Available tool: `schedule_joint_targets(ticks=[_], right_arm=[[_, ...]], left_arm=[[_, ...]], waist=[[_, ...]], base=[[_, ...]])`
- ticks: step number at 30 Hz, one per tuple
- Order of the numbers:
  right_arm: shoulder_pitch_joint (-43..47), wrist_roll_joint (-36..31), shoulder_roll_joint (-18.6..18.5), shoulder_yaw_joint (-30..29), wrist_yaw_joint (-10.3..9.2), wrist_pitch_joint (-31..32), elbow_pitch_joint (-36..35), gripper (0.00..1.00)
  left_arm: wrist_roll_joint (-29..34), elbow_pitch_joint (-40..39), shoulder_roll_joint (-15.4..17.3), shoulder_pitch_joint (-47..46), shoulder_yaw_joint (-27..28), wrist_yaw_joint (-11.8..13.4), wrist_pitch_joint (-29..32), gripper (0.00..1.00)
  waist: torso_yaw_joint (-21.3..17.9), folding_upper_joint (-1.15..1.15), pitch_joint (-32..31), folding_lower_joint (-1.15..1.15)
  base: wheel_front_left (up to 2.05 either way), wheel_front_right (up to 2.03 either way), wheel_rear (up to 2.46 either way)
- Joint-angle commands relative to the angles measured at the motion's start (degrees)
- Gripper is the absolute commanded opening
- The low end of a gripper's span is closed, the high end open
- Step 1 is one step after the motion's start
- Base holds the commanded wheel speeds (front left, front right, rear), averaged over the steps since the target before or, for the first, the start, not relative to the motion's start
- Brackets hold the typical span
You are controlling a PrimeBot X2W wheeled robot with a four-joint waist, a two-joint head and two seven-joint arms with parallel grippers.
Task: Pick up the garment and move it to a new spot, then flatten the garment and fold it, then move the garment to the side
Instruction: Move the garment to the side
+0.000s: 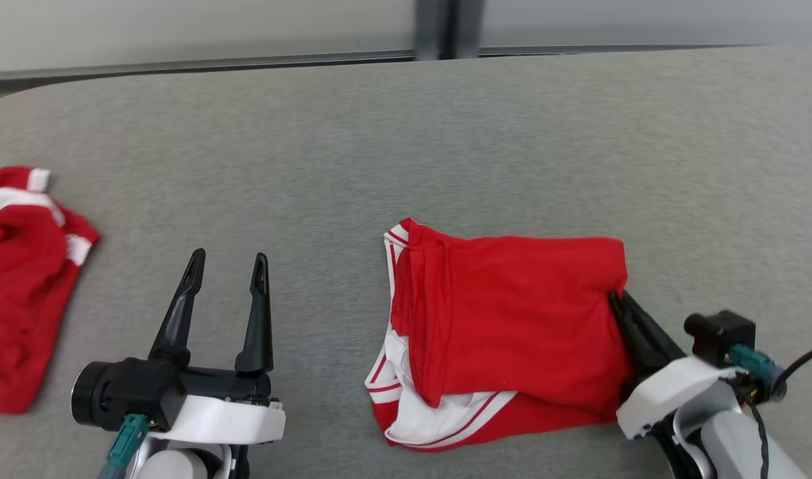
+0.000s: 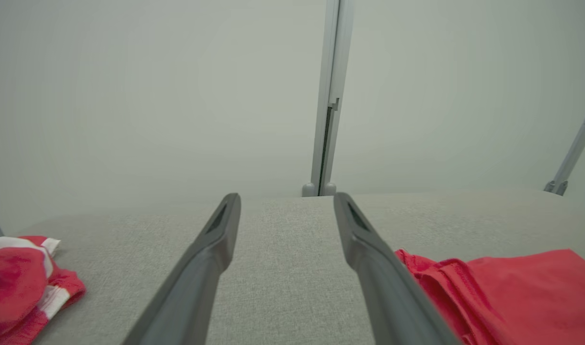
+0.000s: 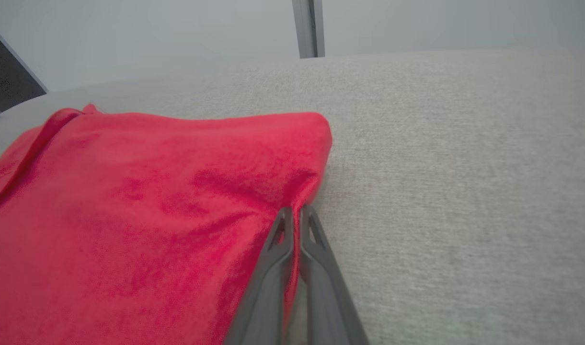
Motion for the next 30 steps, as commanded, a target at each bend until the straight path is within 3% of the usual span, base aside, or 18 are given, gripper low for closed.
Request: schedule_joint_targets(ticks=[1,7,12,20,30], right_arm=[[-1.8,0.29,-1.22,0.61,-0.11,-0.1,-0.26,0.0],[-9.58,0.99,-5.51,2.08,-0.11,0.08,0.71,0.0],[-16.72,1.57,-10.95,2.18,-0.11,-0.76,3.76,0.0],[-24.27,3.31,-18.93,-0.23,-0.11,-2.7,9.85,0.0],[-31.68,7.85,-22.22,-5.61,-0.12,-5.86,16.84,0.0]], left_arm=[[0.5,-0.4,0.36,-0.05,0.29,-0.32,-0.21,1.0],[1.38,-1.05,1.05,-1.92,-0.07,-1.15,-0.15,1.0],[2.17,-1.03,1.98,-4.09,-1.2,-2.11,0.04,1.0],[3.24,-2.4,3.59,-7.69,-2.31,-2.97,1.21,1.0],[4.28,-4.89,5.53,-11.77,-3.1,-3.72,2.34,1.0]], waist=[[-5.33,0.0,-0.09,0.0],[-13.6,0.0,2.25,0.0],[-17.38,0.0,5.25,0.0],[-17.78,0.0,11.31,0.0],[-15.85,0.0,18.8,0.0]], base=[[0.0,0.0,0.0],[0.0,0.0,0.0],[0.0,0.0,0.0],[0.0,0.0,0.0],[0.0,0.0,0.0]])
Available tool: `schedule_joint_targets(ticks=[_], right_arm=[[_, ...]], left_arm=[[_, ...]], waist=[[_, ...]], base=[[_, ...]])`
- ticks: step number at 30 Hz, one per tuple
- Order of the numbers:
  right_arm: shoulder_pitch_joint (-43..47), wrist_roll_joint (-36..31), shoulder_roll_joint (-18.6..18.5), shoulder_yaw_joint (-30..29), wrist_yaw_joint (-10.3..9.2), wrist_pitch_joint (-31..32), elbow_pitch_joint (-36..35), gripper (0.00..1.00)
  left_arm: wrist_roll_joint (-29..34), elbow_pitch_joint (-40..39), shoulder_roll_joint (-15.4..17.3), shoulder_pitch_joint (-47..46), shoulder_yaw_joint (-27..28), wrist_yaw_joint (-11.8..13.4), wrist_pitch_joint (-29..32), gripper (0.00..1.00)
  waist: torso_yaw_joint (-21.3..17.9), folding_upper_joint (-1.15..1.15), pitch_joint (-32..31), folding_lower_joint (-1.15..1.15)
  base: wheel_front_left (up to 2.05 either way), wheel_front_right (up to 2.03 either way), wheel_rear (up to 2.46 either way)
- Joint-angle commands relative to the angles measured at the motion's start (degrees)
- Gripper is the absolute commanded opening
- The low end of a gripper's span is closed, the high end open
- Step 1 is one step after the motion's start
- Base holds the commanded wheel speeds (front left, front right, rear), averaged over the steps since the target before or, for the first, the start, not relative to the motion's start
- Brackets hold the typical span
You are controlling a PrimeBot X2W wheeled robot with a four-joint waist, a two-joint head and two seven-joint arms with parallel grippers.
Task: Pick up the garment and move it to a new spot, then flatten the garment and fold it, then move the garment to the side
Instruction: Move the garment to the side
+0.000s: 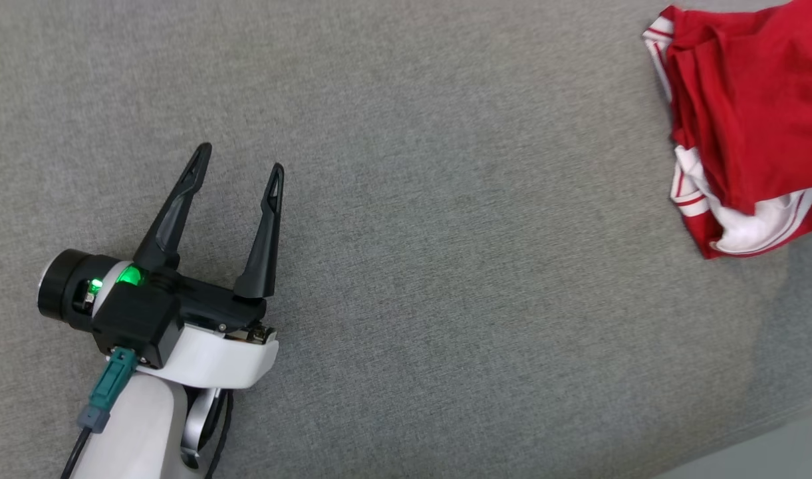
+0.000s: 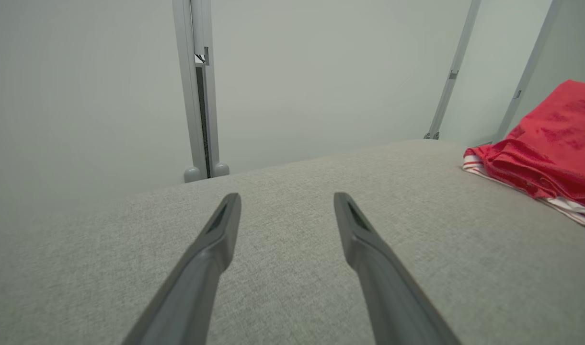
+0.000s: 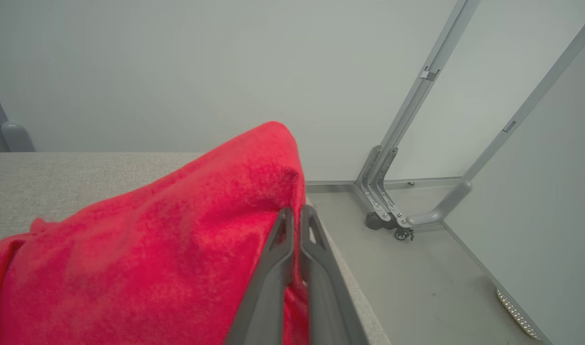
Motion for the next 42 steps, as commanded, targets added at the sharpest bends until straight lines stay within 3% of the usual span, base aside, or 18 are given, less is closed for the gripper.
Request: schedule_joint_targets(ticks=[1,6,7,9,10,16,21,25,34,42], right_arm=[[-1.01,0.57,0.49,-0.12,-0.1,-0.56,0.51,0.0],[-3.79,1.03,1.74,-0.43,-0.1,-0.88,4.81,0.0],[-4.14,1.03,2.11,-0.43,-0.1,-0.91,6.02,0.06],[-4.8,1.43,2.56,-1.07,-0.1,-0.92,8.41,0.5],[-5.08,1.4,2.79,-1.23,-0.1,-0.93,9.33,1.0],[-4.04,-0.03,3.22,-4.88,-0.1,-1.0,10.9,1.0],[-0.4,-2.93,4.1,-8.85,-0.1,-0.96,4.95,1.0],[6.78,-7.12,7.7,-13.86,-0.1,-0.84,-5.67,1.0],[22.26,-15.31,19.26,-15.58,-0.1,-0.85,-27.81,1.0],[31.9,-19.01,25.46,-13.84,-0.1,-0.5,-37.9,1.0]], left_arm=[[0.47,-0.46,0.54,-1.21,0.01,-0.09,0.15,1.0],[1.1,-1.73,1.51,-2.58,-0.42,-0.41,1.34,1.0],[1.23,-1.89,1.81,-2.61,-0.52,-0.46,1.61,1.0],[1.41,-2.0,2.27,-2.56,-0.57,-0.45,1.89,1.0],[1.48,-1.98,2.47,-2.63,-0.63,-0.48,2.09,1.0],[1.27,-1.69,2.81,-2.44,-0.83,-0.18,2.39,1.0],[0.49,-0.85,2.37,-1.29,-1.22,0.08,1.7,1.0],[-0.53,0.44,1.51,-0.12,-1.41,0.59,0.55,1.0],[-2.28,2.85,-0.56,2.58,-1.66,2.06,-1.05,1.0],[-3.75,4.96,-2.17,4.26,-1.3,3.43,-2.01,1.0]], waist=[[0.76,0.0,2.61,0.0],[0.94,0.0,6.25,0.0],[0.92,0.0,6.79,0.0],[0.84,0.0,7.5,0.0],[0.79,0.0,7.68,0.0],[0.05,0.0,7.21,0.0],[-0.64,0.0,4.04,0.0],[-0.78,0.0,-0.42,0.0],[2.03,0.0,-7.47,0.0],[8.31,0.0,-11.71,0.0]], base=[[0.0,0.0,0.0],[0.0,0.0,0.0],[0.0,0.0,0.0],[0.0,0.0,0.0],[0.0,0.0,0.0],[0.0,0.0,0.0],[0.0,0.0,0.0],[0.0,0.0,0.0],[0.0,0.0,0.0],[0.0,0.0,0.0]])
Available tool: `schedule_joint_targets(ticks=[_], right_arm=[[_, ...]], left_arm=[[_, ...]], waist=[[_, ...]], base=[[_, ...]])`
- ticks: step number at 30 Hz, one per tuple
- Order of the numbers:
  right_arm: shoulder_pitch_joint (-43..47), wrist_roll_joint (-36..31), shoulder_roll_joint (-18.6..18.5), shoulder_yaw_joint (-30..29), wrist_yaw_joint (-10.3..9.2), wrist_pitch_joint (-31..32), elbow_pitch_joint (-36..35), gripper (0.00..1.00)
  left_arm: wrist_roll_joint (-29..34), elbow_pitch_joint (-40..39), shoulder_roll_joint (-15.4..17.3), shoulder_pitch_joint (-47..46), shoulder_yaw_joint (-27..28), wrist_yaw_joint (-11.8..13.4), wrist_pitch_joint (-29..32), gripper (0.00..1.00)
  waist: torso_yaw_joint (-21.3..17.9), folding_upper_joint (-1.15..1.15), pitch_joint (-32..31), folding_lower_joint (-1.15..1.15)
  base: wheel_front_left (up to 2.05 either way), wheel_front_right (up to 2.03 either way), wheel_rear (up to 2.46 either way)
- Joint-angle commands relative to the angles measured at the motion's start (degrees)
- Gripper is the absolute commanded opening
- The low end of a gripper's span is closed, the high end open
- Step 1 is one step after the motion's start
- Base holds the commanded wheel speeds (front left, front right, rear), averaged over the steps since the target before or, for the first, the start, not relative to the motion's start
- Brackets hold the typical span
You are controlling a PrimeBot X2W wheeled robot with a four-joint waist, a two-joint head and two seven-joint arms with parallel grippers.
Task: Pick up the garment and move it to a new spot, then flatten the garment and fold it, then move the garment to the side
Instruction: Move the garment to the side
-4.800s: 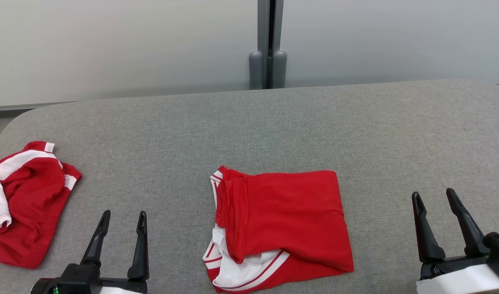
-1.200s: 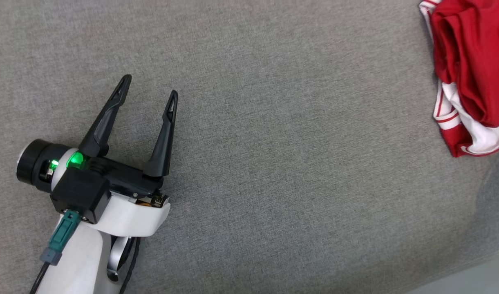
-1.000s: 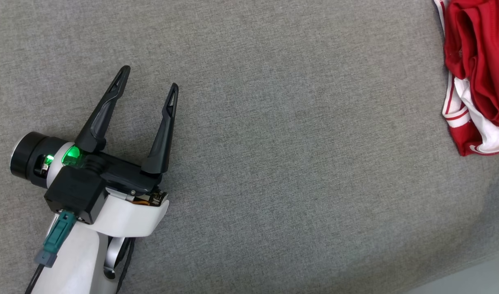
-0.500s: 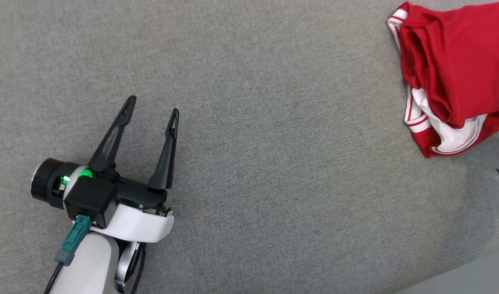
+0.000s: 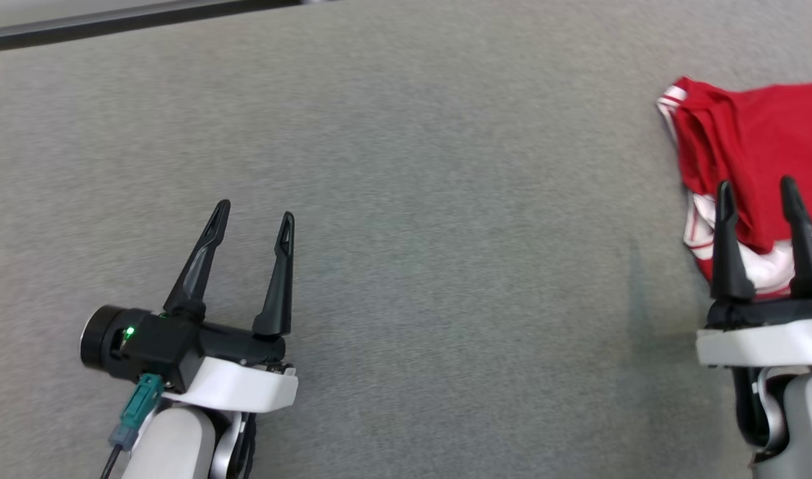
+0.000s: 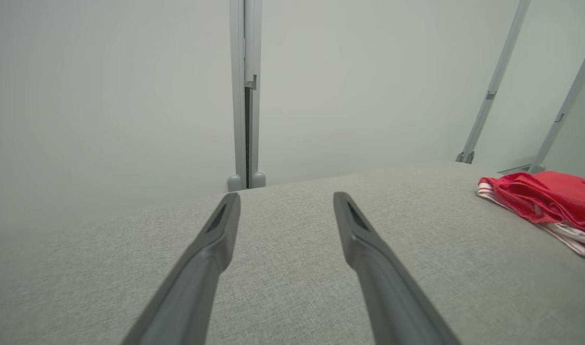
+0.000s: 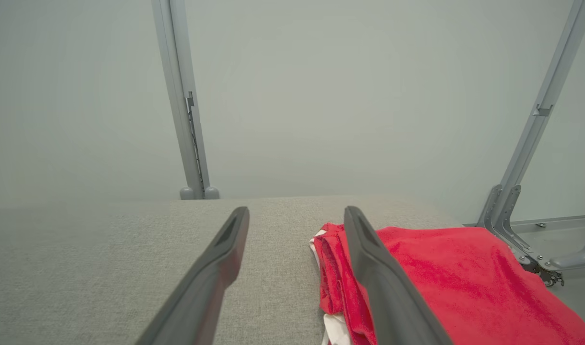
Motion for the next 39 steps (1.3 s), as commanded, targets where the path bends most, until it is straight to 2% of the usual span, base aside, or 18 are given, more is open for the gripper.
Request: schedule_joint_targets(ticks=[1,7,11,24,39], right_arm=[[1.39,-0.45,0.38,0.42,-0.1,0.55,-1.59,1.0],[5.99,-2.09,1.9,1.61,-0.1,2.88,-5.95,1.0],[8.05,-2.8,2.68,2.84,-0.11,4.15,-7.01,1.0],[16.18,-3.34,4.75,1.89,-0.11,6.28,-10.25,1.0],[22.74,-3.44,5.53,1.13,-0.11,8.69,-12.4,1.0]], left_arm=[[-0.35,0.32,0.12,0.91,0.52,0.58,-0.45,1.0],[-1.38,1.95,0.03,3.54,2.17,1.69,-0.78,1.0],[-1.47,2.63,0.27,5.55,3.06,2.24,-0.89,1.0],[-1.64,4.3,1.15,11.2,2.62,2.22,-0.94,1.0],[-2.71,4.39,1.81,15.52,2.43,3.08,0.29,1.0]], waist=[[3.82,0.0,-2.76,0.0],[9.29,0.0,-6.05,0.0],[11.0,0.0,-8.31,0.0],[10.63,0.0,-16.49,0.0],[12.3,0.0,-21.48,0.0]], base=[[0.0,0.0,0.0],[0.0,0.0,0.0],[0.0,0.0,0.0],[0.0,0.0,0.0],[0.0,0.0,0.0]])
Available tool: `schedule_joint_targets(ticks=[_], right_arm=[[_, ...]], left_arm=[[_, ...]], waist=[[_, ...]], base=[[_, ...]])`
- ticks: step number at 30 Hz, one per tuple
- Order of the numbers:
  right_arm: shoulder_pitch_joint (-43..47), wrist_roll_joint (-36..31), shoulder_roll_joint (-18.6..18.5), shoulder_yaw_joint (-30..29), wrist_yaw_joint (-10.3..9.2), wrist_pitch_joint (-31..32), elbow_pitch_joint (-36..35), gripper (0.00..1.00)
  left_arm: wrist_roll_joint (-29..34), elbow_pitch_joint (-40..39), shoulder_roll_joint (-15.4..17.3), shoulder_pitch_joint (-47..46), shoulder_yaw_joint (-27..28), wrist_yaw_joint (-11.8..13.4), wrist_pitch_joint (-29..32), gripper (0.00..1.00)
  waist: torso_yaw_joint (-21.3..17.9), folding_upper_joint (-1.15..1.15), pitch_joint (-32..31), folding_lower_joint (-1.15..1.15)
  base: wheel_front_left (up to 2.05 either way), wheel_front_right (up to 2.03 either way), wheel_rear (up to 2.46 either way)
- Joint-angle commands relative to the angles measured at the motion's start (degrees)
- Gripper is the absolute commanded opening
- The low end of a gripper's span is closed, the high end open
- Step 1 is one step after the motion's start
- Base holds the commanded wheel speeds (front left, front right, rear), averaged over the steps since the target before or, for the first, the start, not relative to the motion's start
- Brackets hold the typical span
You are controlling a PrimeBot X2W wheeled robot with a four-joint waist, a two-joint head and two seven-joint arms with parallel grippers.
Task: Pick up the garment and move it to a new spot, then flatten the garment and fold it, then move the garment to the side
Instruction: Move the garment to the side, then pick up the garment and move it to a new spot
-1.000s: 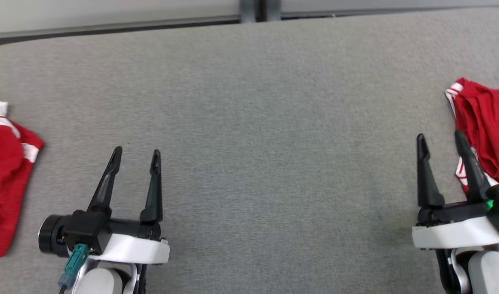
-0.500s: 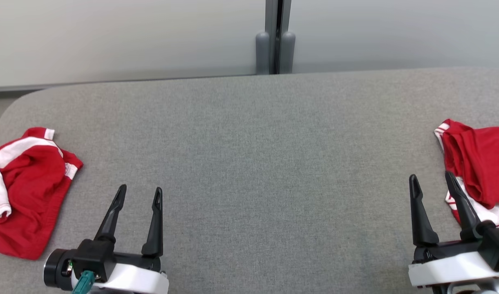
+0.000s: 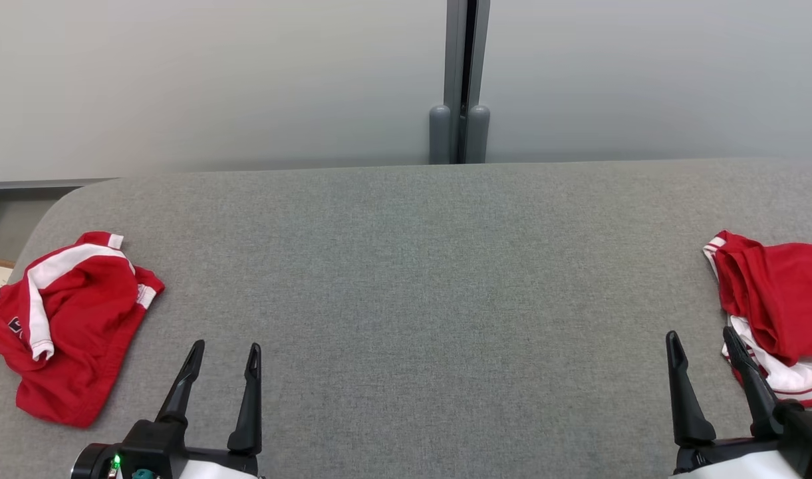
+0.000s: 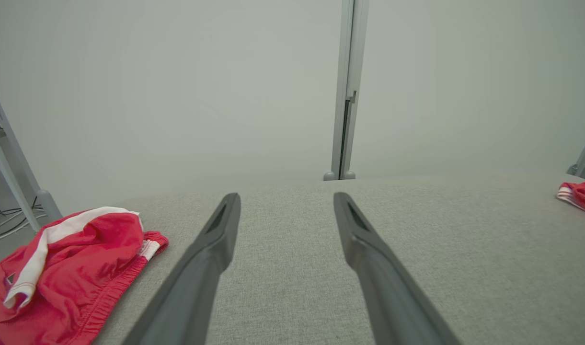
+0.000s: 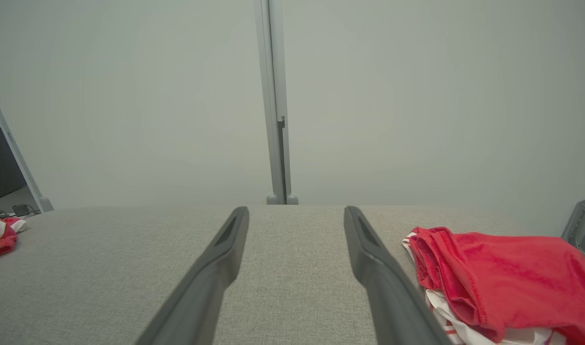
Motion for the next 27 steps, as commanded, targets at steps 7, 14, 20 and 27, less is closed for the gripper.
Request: schedule_joint_targets(ticks=[7,14,20,27], right_arm=[[1.91,-0.17,0.08,-0.6,-0.11,0.94,-0.9,1.0],[2.24,-0.34,0.17,-0.74,-0.11,1.29,-1.17,1.0],[2.21,-0.29,0.25,-0.81,-0.11,1.5,-1.32,1.0],[1.73,-0.14,0.28,-0.7,-0.11,1.44,-1.16,1.0]], left_arm=[[-0.32,-0.05,0.57,1.46,-0.29,0.53,0.61,1.0],[-0.35,0.08,0.92,1.67,-0.6,0.79,0.83,1.0],[-0.59,0.07,0.98,1.71,-0.85,1.09,0.72,1.0],[-0.78,0.22,1.06,1.27,-1.22,1.12,0.64,1.0]], waist=[[0.41,-0.01,-1.43,0.0],[0.48,-0.01,-1.72,0.0],[0.41,-0.01,-1.82,0.0],[0.33,-0.01,-2.0,0.0]], base=[[0.0,0.0,0.0],[0.0,0.0,0.0],[0.0,0.0,0.0],[0.0,0.0,0.0]])
